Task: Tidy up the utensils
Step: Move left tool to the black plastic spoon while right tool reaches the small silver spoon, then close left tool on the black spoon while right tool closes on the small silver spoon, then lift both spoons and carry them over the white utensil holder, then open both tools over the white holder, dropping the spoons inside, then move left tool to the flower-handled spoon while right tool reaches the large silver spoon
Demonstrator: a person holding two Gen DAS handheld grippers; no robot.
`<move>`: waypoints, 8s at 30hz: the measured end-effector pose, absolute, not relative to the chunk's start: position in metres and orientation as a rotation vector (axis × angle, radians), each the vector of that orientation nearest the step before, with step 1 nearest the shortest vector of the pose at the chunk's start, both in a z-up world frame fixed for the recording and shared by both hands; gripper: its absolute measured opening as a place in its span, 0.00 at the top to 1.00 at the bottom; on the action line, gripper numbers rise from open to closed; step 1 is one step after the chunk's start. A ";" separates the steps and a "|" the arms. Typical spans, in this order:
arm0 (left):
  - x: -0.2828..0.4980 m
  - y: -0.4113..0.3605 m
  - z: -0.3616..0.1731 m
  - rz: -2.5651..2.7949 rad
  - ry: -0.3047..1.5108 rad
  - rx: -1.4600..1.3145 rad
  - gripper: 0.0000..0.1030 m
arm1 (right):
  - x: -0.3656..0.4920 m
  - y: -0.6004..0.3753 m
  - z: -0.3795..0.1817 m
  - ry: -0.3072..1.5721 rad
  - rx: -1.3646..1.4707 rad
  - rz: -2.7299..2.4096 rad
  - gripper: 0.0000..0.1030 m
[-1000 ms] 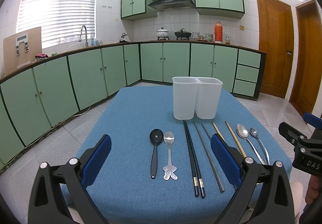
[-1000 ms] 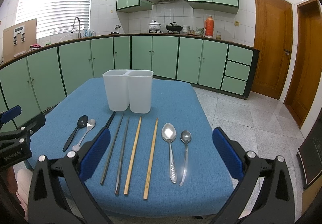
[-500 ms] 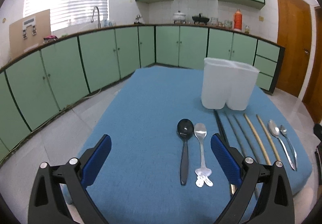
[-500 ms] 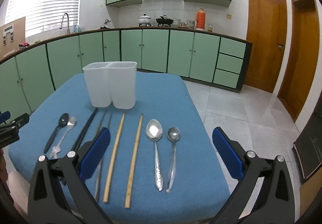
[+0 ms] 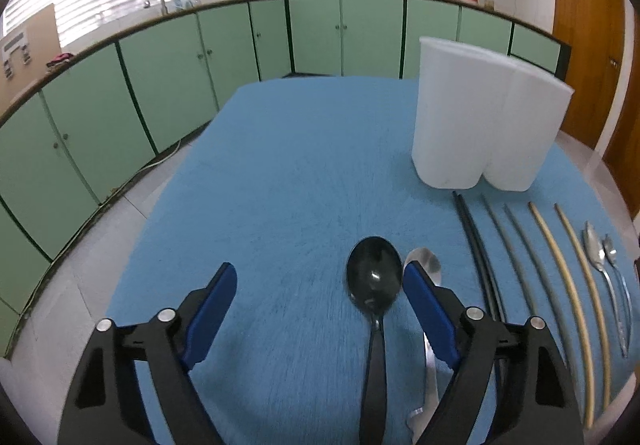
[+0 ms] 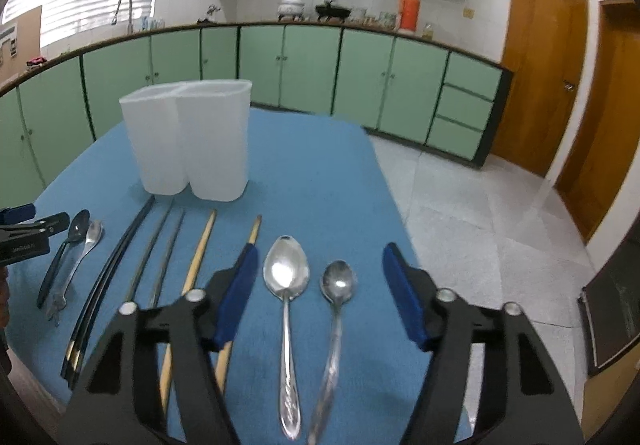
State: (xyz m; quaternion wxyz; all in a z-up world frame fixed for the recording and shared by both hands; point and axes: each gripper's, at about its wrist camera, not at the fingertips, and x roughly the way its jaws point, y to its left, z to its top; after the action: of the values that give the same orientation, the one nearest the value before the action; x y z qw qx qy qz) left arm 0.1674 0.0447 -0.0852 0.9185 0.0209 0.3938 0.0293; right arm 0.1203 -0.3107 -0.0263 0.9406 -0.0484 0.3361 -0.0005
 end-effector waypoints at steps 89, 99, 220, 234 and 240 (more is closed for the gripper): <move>0.182 0.068 -0.102 0.049 0.862 -0.008 0.37 | 0.164 -0.329 -0.074 0.872 -0.086 -0.015 0.72; 0.184 0.079 -0.101 0.004 0.874 -0.051 0.42 | 0.165 -0.328 -0.074 0.876 -0.097 -0.015 0.72; 0.175 0.001 -0.083 -0.124 0.776 0.157 0.09 | 0.147 -0.312 -0.031 0.668 -0.018 0.064 0.07; 0.188 0.006 -0.106 -0.116 0.871 0.105 0.13 | 0.148 -0.314 -0.042 0.707 -0.028 0.066 0.07; 0.197 0.011 -0.105 -0.121 0.883 0.077 0.17 | 0.151 -0.316 -0.044 0.712 -0.019 0.070 0.07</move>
State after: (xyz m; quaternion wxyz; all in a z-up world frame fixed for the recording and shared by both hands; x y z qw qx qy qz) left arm 0.1970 0.0110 -0.1049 0.9016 0.0370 0.4270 -0.0586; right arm 0.1510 -0.3164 -0.0435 0.9366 -0.0092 0.3486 0.0342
